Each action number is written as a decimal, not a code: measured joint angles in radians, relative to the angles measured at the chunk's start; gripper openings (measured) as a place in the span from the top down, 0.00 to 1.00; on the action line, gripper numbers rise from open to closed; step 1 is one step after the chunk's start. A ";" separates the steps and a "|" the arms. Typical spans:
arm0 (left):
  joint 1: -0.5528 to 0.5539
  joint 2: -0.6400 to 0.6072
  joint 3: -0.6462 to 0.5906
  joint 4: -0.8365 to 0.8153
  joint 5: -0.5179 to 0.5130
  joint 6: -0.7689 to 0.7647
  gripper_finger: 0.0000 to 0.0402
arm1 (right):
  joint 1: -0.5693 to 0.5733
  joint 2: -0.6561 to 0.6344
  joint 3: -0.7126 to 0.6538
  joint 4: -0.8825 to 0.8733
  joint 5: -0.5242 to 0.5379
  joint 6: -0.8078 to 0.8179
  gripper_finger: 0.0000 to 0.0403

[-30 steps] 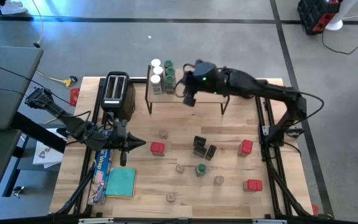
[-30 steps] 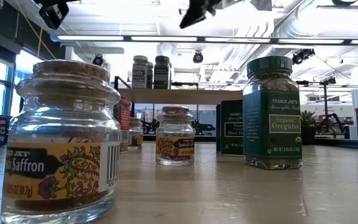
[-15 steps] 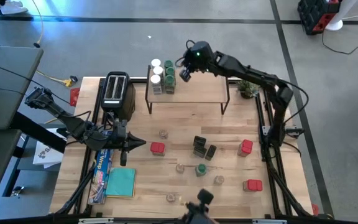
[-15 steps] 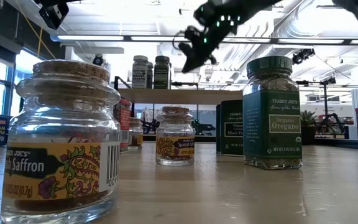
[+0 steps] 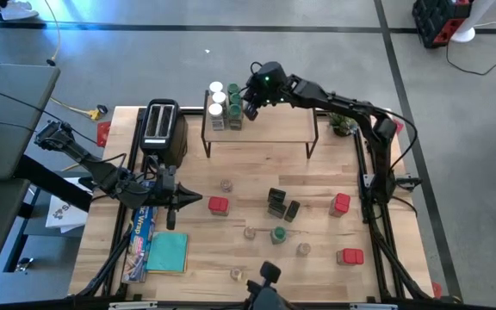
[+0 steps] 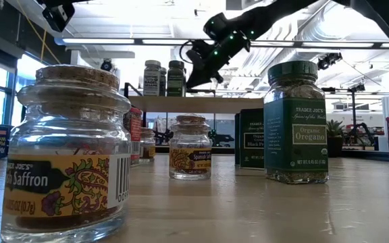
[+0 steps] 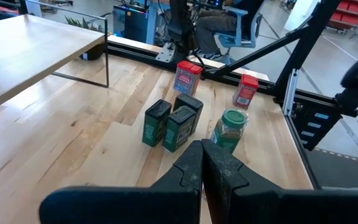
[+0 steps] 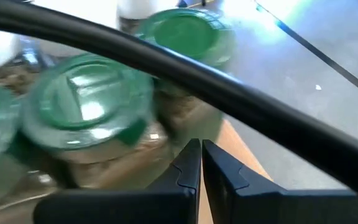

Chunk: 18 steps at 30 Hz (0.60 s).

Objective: Shelf spices
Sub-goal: Put the left green seasoning bottle on the shelf aligned with the other green seasoning bottle

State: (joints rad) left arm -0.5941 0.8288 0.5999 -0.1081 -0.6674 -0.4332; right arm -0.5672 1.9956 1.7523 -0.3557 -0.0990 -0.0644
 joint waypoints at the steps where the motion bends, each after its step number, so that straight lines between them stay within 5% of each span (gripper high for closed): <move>1: 0.000 0.000 0.000 0.000 0.000 0.000 1.00 | 0.004 -0.003 0.000 -0.005 -0.001 0.000 0.98; 13: 0.000 0.000 0.000 0.000 0.000 -0.001 1.00 | 0.031 -0.017 0.000 -0.012 -0.016 0.006 0.98; 18: 0.000 0.000 0.000 0.000 0.001 -0.001 1.00 | 0.039 -0.056 0.000 -0.020 0.079 0.001 0.98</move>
State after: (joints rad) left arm -0.5945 0.8288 0.5999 -0.1081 -0.6666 -0.4339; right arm -0.5279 1.9399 1.7527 -0.3753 -0.0197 -0.0630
